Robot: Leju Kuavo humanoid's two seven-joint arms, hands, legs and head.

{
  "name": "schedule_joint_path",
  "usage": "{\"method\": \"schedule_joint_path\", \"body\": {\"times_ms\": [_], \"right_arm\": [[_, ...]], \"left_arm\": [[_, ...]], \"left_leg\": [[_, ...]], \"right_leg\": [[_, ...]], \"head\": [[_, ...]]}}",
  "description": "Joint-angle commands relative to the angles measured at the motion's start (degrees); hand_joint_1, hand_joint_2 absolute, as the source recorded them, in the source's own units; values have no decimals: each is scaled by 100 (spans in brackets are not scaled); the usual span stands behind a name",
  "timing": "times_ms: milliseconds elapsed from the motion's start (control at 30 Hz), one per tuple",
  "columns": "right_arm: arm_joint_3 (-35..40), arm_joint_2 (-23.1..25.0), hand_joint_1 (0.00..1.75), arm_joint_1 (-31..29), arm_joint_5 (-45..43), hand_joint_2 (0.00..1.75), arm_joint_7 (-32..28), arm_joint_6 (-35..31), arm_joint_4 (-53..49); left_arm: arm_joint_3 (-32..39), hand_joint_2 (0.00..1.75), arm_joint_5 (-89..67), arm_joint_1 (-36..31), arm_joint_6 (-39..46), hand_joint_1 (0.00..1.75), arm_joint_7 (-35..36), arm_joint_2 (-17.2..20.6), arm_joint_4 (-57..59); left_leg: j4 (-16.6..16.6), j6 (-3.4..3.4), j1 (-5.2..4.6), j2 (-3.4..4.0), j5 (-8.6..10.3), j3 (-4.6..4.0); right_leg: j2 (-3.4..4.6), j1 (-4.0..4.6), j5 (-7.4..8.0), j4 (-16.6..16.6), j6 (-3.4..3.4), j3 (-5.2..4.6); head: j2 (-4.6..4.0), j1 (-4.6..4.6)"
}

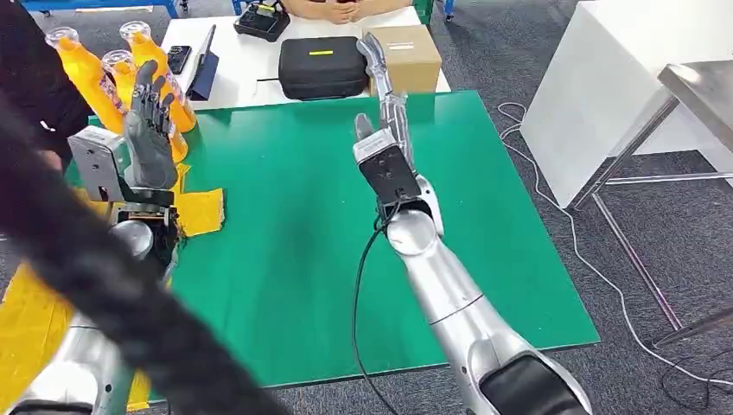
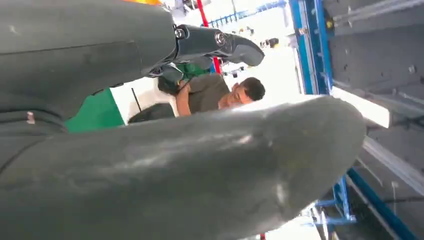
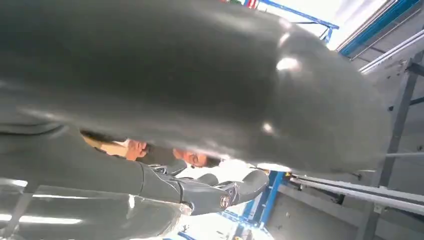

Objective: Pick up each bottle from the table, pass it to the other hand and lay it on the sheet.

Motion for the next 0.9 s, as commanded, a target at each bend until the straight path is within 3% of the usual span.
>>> {"method": "schedule_joint_path", "body": {"times_ms": [33, 900], "right_arm": [[-238, 10, 0, -481, -4, 0, -20, 104, 674], [-345, -26, 0, -349, 45, 0, -52, -7, 669]], "left_arm": [[85, 0, -80, -550, -251, 0, 68, -93, 709], [324, 0, -253, -418, -443, 0, 60, -52, 561]], "left_leg": [[8, -6, 2, -6, -9, 7], [-1, -7, 2, 0, -10, 19]], "right_leg": [[-13, 2, -11, 7, 1, 10], [-8, 3, -10, -2, 1, 21]], "head": [[0, 0], [0, 0]]}}
